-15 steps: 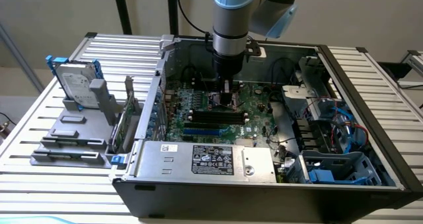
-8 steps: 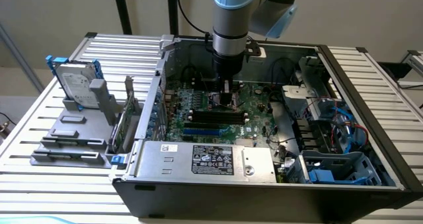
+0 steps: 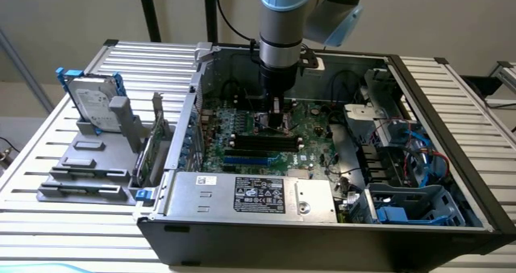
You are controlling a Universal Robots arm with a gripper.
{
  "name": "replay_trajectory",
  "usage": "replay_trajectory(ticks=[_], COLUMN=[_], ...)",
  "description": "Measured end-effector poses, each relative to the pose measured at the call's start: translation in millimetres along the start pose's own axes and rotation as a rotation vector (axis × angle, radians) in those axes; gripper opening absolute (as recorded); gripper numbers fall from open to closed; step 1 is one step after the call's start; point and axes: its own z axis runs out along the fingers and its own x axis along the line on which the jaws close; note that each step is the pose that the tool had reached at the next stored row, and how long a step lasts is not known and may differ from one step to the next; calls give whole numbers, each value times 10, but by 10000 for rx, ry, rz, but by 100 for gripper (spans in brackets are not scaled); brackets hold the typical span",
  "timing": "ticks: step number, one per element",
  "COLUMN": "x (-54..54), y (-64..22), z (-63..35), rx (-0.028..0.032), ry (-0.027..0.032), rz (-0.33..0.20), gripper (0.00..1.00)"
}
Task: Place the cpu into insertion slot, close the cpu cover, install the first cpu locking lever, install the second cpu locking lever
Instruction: 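Place the cpu into insertion slot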
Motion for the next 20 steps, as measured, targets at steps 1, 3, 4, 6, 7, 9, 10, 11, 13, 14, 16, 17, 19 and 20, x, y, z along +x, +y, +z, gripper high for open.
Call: replay_trajectory(ticks=[1, 3, 4, 6, 7, 9, 10, 11, 13, 14, 16, 17, 19, 20], x=[0, 0, 0, 0, 0, 0, 0, 0, 0, 0, 0, 0, 0, 0], y=[0, 0, 1, 1, 1, 2, 2, 3, 4, 5, 7, 7, 9, 9], z=[0, 0, 1, 2, 3, 4, 5, 6, 7, 8, 8, 9, 9, 10], rx=[0, 1, 1, 0, 1, 1, 1, 1, 1, 1, 1, 1, 1, 0], ry=[-1, -2, -2, -2, -2, -3, -3, -4, -8, -10, -13, -14, -15, -14], rz=[0, 1, 1, 0, 0, 0, 0, 0, 0, 0, 1, 1, 0, 0], gripper=[55, 55, 55, 55, 55, 55, 55, 55, 55, 55, 55, 55, 55, 55])
